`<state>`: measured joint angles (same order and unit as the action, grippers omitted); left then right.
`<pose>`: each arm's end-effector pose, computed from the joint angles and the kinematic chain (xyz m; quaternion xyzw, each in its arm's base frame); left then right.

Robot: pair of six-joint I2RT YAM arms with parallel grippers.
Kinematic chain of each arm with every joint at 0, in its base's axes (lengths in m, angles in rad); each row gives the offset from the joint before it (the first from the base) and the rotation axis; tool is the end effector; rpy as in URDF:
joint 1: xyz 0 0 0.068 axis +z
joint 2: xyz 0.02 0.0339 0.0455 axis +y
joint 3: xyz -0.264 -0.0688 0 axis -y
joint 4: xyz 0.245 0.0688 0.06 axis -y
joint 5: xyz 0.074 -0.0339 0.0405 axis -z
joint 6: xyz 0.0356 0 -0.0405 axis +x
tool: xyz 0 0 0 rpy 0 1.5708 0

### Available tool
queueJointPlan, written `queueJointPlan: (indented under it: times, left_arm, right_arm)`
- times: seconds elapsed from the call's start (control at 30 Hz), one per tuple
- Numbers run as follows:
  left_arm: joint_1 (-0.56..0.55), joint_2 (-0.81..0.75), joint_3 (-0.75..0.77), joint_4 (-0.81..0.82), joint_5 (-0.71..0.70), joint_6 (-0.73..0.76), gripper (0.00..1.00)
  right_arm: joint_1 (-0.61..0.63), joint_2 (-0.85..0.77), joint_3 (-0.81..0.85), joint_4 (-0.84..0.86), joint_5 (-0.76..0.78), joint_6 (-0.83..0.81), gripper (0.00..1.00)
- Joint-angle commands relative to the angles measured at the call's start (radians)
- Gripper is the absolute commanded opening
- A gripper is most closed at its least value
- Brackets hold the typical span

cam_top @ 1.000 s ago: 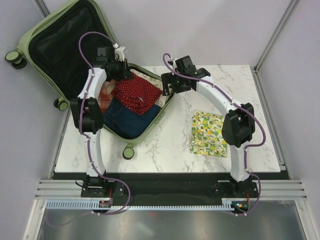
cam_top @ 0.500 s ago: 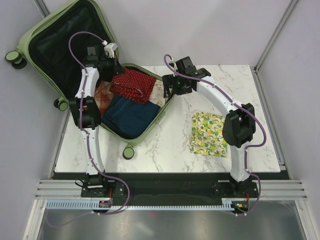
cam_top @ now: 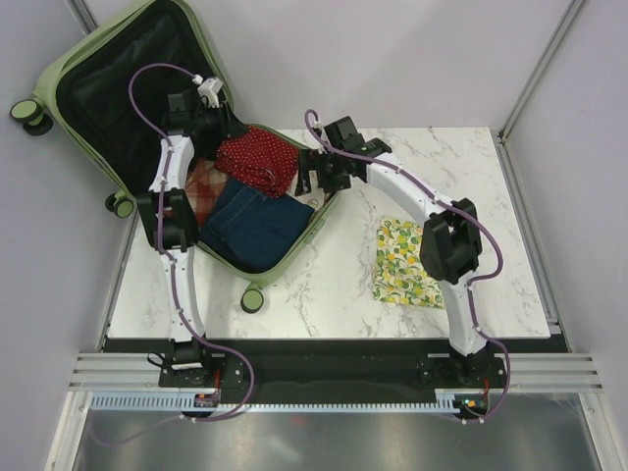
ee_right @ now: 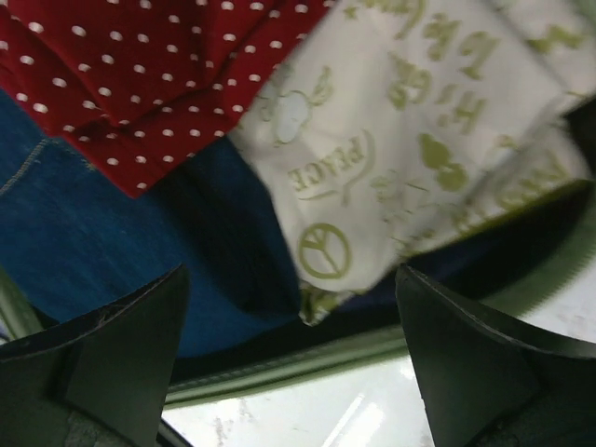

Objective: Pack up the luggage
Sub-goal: Place the clothes in the luggage.

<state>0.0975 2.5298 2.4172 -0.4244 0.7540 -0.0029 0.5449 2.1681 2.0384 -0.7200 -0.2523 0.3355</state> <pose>0.5718 0.0314 0.2461 0.1411 0.8164 -0.2980 0.4741 0.4151 0.2620 0.2781 -0.1412 0.9185 0.2556 0.2665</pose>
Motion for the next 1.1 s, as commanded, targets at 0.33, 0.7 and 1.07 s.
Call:
queueJointPlan:
  times: [0.33, 0.7, 1.07]
  left_arm:
    - [0.014, -0.141, -0.105, 0.134, -0.091, -0.131, 0.89]
    - [0.013, -0.354, -0.245, 0.004, -0.278, -0.075, 0.95]
    - [0.008, -0.543, -0.532, -0.108, -0.272, -0.161, 0.91]
  right_arm:
    - [0.027, 0.065, 0.046, 0.246, -0.128, 0.163, 0.98]
    - [0.032, 0.059, -0.041, 0.366, -0.160, 0.201, 0.95]
    - [0.055, 0.088, -0.046, 0.389, -0.165, 0.214, 0.90]
